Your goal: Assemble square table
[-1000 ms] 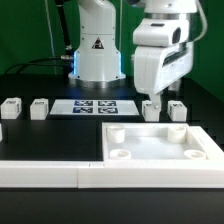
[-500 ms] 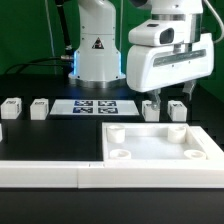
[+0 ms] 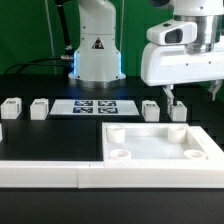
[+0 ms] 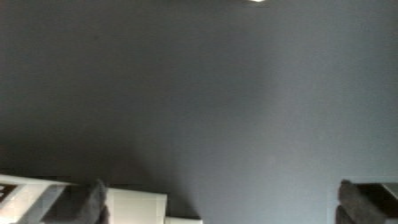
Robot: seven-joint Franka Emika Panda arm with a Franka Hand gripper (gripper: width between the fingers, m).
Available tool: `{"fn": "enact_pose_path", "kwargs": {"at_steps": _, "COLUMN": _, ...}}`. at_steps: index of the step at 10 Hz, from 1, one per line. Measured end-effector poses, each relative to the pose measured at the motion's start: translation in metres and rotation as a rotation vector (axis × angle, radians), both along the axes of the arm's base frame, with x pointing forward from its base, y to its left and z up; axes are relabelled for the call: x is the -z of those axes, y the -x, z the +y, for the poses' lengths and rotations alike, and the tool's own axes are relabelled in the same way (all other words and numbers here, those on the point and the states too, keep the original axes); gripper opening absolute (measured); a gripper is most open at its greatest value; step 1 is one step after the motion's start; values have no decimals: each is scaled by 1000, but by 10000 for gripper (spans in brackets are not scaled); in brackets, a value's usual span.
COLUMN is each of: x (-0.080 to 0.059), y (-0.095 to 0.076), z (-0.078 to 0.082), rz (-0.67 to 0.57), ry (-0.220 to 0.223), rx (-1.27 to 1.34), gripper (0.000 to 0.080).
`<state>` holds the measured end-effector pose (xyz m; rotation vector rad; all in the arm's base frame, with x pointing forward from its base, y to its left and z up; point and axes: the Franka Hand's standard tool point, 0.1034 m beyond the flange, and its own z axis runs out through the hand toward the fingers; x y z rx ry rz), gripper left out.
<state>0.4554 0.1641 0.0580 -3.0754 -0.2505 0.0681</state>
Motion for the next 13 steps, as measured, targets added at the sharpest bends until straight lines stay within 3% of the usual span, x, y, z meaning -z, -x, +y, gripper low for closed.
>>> {"fn": "enact_pose_path", "kwargs": {"at_steps": 2, "x": 0, "y": 2, "z": -1, "rz": 28, "ry": 7, "rx": 2, "gripper": 648}}
{"fn": "enact_pose_path", "kwargs": {"at_steps": 4, "x": -4, "y": 25, "z": 2, "rz": 231, "ry": 78, "rx": 29, "gripper": 648}}
{"fn": "enact_pose_path", "kwargs": {"at_steps": 7, "x": 13, "y": 41, "z": 6, "rz": 434, "ry": 83, "rx": 76, "gripper": 648}}
{"fn": "enact_pose_path", "kwargs": {"at_steps": 12, "x": 16, "y": 44, "z": 4, "rz": 703, "ry": 135, "rx": 59, "gripper": 648}}
{"fn": "enact_pose_path", "kwargs": {"at_steps": 13, "x": 19, "y": 56, "z": 3, "rz": 789, "ry": 156, "rx": 50, "gripper": 648}}
